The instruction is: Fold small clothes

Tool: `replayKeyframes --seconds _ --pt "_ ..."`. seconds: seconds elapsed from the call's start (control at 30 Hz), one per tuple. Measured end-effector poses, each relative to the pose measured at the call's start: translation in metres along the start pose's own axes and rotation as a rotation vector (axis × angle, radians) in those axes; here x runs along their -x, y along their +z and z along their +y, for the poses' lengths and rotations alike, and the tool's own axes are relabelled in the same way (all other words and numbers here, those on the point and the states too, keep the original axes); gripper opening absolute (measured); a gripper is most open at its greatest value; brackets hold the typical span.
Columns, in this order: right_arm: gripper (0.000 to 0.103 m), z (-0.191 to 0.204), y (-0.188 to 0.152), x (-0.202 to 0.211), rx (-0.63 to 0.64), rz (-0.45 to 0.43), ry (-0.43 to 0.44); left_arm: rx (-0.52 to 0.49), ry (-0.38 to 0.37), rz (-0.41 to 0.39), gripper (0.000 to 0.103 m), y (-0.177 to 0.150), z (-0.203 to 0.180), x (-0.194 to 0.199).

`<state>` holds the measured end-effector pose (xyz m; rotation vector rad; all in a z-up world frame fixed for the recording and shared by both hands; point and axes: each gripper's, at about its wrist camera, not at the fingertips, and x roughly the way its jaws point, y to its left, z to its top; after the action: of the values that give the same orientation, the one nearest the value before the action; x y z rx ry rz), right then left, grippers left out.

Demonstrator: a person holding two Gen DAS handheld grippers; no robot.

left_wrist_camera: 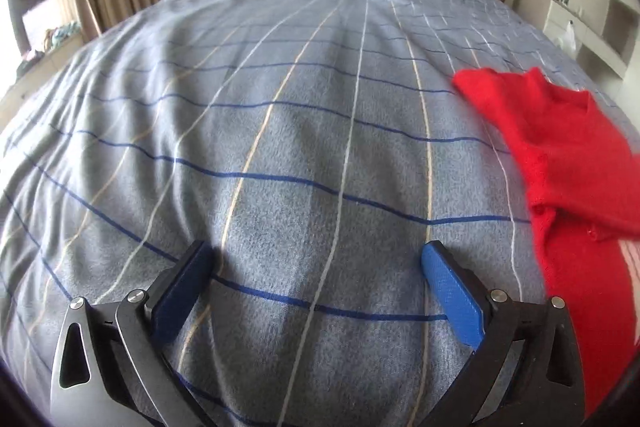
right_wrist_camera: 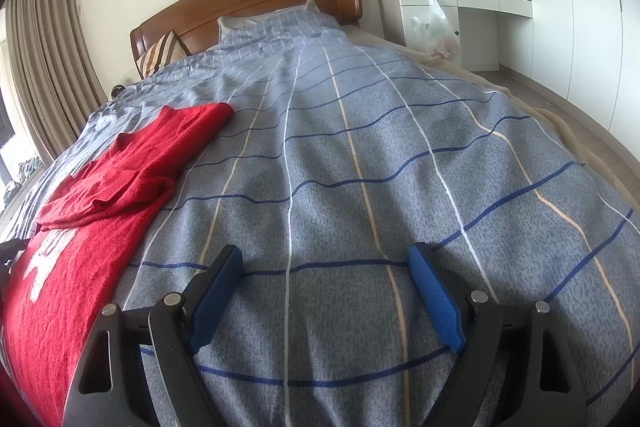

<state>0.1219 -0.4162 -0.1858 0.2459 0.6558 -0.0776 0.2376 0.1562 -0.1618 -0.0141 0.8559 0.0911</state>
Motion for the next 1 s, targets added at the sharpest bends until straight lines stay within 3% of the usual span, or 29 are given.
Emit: replayKeyframes --seconds 0.1,0.23,1.0 --pt "0.084 0.0 0.0 0.0 0.0 -0.001 0.001 0.0 0.007 -0.006 0.103 -0.002 0.0 0.002" --pt "0.084 0.0 0.0 0.0 0.0 0.0 0.0 0.039 -0.043 0.008 0.103 -0.004 0.01 0.001" --pt "0.084 0.001 -0.001 -0.001 0.001 -0.005 0.001 0.032 -0.032 0.006 0.103 -0.002 0.007 0.001"
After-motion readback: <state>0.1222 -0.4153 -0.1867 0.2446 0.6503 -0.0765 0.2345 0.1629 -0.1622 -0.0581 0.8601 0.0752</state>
